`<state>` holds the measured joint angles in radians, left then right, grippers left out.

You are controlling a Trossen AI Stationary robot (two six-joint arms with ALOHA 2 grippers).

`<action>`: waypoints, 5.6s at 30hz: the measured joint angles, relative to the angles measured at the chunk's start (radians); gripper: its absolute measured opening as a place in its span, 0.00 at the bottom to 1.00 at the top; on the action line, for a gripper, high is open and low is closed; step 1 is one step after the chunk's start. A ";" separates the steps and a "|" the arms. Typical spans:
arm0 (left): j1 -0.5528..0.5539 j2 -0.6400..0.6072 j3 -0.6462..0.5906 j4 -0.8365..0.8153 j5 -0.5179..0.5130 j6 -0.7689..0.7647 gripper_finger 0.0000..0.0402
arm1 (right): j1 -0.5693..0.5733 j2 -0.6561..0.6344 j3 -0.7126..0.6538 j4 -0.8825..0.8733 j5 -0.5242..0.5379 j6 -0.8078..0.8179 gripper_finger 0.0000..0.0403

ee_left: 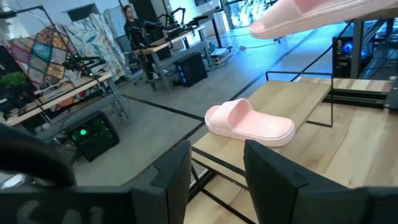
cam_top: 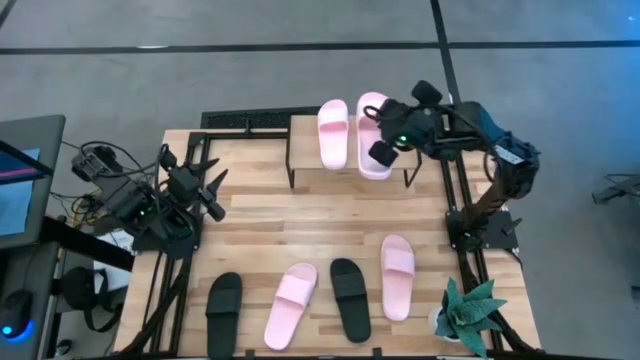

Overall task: Pick and place slides into the shelf
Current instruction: Put the top pink slide on the shelf

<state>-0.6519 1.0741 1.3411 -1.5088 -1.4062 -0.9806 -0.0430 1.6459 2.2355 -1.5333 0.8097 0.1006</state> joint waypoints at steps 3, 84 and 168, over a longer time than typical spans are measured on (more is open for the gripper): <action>0.004 0.006 0.000 0.001 -0.010 -0.003 0.35 | 0.015 -0.059 -0.095 0.011 0.000 0.029 0.00; 0.004 0.008 0.000 0.019 -0.046 -0.107 0.35 | -0.556 -0.250 -1.181 1.272 -0.496 -0.442 0.00; 0.004 0.008 0.000 0.033 -0.035 -0.124 0.35 | -0.542 -0.219 -1.144 1.204 -0.456 -0.546 0.14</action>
<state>-0.6480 1.0824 1.3411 -1.4753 -1.4411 -1.1046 -0.5850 1.4273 1.0920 -0.3290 0.3541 -0.4457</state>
